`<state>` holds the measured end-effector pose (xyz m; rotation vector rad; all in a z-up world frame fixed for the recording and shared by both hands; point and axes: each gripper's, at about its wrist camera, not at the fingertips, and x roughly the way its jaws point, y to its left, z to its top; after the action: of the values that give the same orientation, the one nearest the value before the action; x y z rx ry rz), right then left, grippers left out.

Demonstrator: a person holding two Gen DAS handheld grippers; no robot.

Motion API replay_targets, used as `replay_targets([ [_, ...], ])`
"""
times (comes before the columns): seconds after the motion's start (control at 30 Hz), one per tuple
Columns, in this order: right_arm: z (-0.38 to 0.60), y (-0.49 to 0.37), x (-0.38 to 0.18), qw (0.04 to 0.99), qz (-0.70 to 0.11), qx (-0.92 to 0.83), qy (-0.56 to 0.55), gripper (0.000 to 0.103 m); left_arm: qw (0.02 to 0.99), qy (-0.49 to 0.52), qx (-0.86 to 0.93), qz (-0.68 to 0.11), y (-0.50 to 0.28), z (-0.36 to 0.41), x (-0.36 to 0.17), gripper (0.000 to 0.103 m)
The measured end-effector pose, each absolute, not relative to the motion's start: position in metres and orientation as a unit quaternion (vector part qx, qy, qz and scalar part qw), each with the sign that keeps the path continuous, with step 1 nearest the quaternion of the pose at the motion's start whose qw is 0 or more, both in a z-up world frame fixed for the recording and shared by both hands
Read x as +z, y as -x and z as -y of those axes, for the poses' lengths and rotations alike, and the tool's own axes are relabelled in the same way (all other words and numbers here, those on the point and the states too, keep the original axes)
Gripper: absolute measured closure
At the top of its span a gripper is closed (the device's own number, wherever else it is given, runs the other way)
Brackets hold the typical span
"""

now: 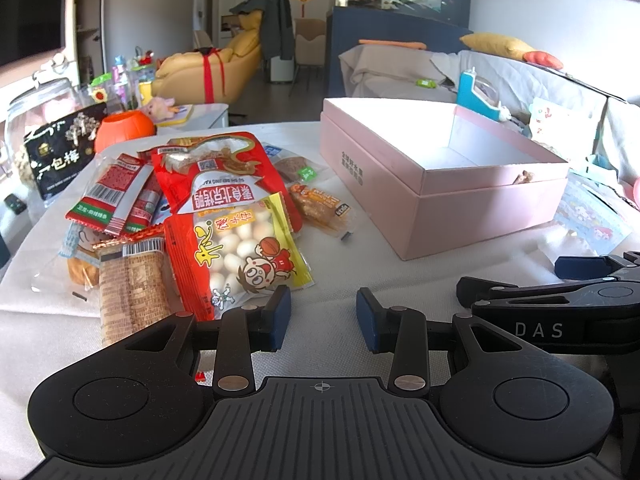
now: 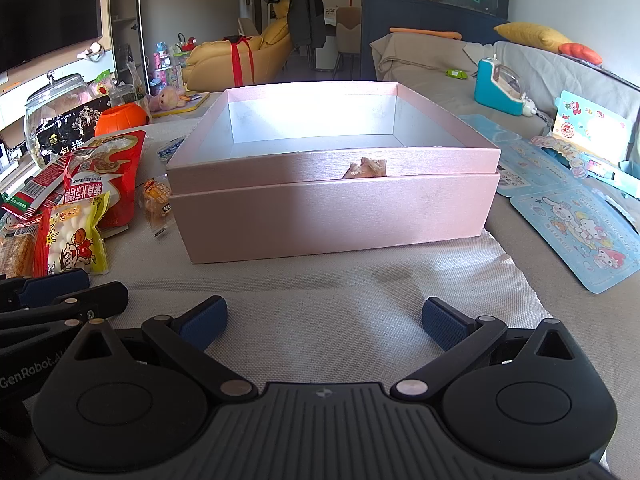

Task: Organize snacks

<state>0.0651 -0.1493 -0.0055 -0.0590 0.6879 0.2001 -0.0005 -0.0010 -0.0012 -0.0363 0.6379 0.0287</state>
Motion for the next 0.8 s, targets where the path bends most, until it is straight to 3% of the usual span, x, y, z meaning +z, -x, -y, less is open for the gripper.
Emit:
replay_targets([
  [0.43,0.152,-0.065,-0.005,0.936,-0.337,0.098,0.028,0.000,0.949,0.025,0.011,-0.313,0.001,0.000,0.000,0.062],
  [0.8,0.152,-0.075,0.006,0.900,-0.400,0.160,0.066,0.000,0.949,0.063,-0.030,-0.308,0.009,-0.067,0.034,0.067],
])
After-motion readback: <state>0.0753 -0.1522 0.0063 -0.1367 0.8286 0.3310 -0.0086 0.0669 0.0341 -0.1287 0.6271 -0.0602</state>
